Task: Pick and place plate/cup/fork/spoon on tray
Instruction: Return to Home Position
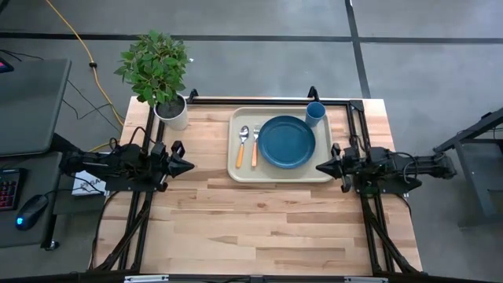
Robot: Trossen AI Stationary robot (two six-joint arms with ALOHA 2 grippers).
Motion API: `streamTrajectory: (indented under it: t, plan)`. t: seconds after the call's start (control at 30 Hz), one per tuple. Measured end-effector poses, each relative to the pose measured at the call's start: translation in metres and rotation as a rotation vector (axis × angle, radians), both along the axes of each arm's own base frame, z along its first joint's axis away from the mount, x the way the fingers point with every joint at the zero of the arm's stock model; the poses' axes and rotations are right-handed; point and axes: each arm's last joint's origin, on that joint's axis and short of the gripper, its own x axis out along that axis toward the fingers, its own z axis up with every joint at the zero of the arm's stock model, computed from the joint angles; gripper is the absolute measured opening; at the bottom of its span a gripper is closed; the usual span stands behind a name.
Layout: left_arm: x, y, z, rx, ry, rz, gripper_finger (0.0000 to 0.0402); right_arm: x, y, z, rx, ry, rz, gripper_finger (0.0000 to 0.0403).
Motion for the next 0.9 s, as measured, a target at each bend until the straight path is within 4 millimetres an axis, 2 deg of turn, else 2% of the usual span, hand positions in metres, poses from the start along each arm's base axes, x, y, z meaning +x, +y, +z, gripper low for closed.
streamTrajectory:
  t: [0.43,0.57,0.67,0.9]
  plan:
    - [-0.001,0.0,-0.001,0.0,0.006,0.0,0.0,0.001,0.0,-0.002,0.022,0.049,-0.006,0.0]
    - [0.0,0.0,-0.006,-0.002,0.061,0.0,0.0,0.001,0.0,-0.002,0.022,0.042,-0.005,0.0]
    - [0.001,0.0,-0.017,-0.006,0.165,0.01,0.0,-0.001,0.0,0.001,0.024,0.009,0.0,0.0]
    - [0.001,0.001,-0.016,-0.008,0.159,0.039,0.0,-0.001,0.0,0.001,0.024,0.012,-0.006,0.0]
